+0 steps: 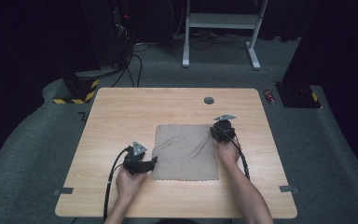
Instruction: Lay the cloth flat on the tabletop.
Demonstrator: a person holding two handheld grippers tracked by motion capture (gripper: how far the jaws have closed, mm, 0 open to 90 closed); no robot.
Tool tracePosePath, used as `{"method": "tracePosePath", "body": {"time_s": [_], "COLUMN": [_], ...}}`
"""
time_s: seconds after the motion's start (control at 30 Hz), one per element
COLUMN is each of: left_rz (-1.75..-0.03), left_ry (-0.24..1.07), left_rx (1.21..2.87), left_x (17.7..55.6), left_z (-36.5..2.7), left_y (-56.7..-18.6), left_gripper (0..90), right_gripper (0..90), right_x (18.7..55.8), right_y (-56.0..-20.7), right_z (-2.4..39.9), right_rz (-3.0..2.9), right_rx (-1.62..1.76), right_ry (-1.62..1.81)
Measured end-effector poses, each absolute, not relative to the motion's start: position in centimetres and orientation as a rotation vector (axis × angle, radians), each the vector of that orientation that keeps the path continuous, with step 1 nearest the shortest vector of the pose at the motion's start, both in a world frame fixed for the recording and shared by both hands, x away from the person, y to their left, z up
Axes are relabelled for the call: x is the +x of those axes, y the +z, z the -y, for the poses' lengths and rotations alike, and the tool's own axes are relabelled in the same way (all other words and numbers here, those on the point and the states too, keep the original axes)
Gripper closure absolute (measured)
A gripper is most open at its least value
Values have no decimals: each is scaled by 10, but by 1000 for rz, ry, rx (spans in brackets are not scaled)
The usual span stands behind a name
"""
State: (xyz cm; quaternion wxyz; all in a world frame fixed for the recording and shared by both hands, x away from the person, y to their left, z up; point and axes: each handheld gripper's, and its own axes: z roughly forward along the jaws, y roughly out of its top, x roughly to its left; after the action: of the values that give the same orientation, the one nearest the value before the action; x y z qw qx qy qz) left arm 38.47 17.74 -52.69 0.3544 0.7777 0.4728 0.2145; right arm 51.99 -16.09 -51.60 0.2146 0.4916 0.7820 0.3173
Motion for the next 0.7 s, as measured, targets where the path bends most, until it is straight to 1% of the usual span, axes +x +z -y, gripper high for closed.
{"method": "tracePosePath", "body": {"time_s": [0.23, 0.37, 0.5, 0.6, 0.7], "left_rz": [-1222, -1224, -1219, -1211, -1170], "left_ry": [555, 554, 547, 490, 491], "left_rx": [2011, 2010, 2009, 2018, 2042], "left_x": [385, 385, 384, 379, 367], "left_z": [-177, -177, -177, -177, -175], "left_y": [-527, -527, -527, -523, -519], "left_gripper": [335, 335, 348, 364, 372], "right_gripper": [804, 797, 769, 755, 754], "right_x": [518, 510, 480, 455, 425], "right_y": [-515, -507, -496, -496, -498], "right_z": [165, 169, 173, 176, 182], "right_rz": [-2184, -2188, -2240, -2298, -2347], "right_rx": [1340, 1335, 1246, 1179, 1122], "right_ry": [838, 856, 947, 966, 989]}}
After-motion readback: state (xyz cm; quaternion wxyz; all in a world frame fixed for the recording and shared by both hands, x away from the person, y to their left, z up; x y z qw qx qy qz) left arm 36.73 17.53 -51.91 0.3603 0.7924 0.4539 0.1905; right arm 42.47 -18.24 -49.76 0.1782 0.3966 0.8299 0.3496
